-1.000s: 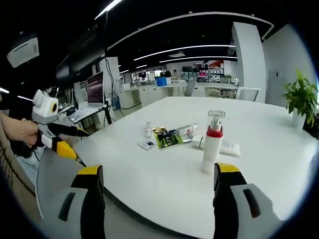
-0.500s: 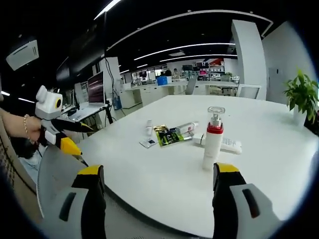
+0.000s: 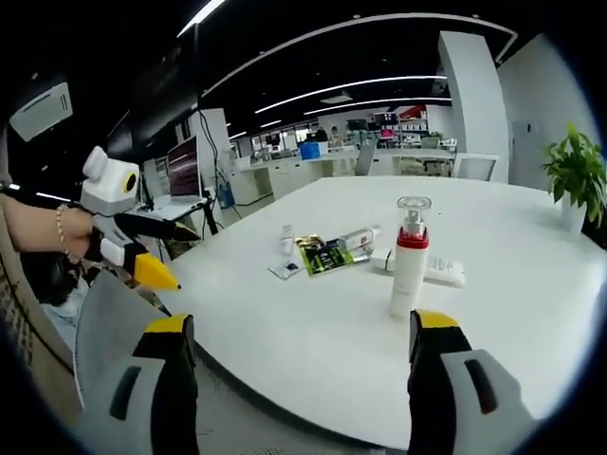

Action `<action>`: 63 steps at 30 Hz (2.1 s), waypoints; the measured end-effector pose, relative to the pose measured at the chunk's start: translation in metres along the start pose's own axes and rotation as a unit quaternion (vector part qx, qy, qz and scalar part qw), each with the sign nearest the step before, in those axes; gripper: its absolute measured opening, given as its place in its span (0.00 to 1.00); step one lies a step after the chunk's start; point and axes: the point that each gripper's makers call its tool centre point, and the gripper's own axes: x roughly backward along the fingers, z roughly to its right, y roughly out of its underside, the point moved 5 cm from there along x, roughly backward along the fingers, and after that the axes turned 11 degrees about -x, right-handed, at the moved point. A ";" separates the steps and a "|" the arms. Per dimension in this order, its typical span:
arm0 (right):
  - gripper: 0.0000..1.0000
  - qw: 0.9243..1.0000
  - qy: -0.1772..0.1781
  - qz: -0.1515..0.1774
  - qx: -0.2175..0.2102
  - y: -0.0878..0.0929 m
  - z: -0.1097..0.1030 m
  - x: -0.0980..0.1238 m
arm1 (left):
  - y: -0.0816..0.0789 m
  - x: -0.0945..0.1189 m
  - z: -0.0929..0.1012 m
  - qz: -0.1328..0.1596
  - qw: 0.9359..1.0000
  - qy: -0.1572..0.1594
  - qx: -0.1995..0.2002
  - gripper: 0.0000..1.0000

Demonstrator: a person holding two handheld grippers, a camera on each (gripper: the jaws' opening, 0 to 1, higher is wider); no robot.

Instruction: Arrange the skincare products in the storage area until every visible bottle or jar stands upright without overlapping.

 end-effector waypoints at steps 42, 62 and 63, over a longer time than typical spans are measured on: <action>0.98 0.996 0.002 0.005 -0.090 -0.005 0.010 0.003 | -0.100 -0.155 -0.013 -0.077 0.961 0.145 -0.223 0.97; 1.00 0.997 0.037 -0.016 -0.073 0.002 0.025 0.006 | -0.117 -0.262 -0.009 -0.112 0.922 0.184 -0.323 0.91; 1.00 0.996 0.035 -0.014 -0.076 0.001 0.024 0.005 | -0.119 -0.268 -0.009 -0.112 0.922 0.185 -0.322 0.91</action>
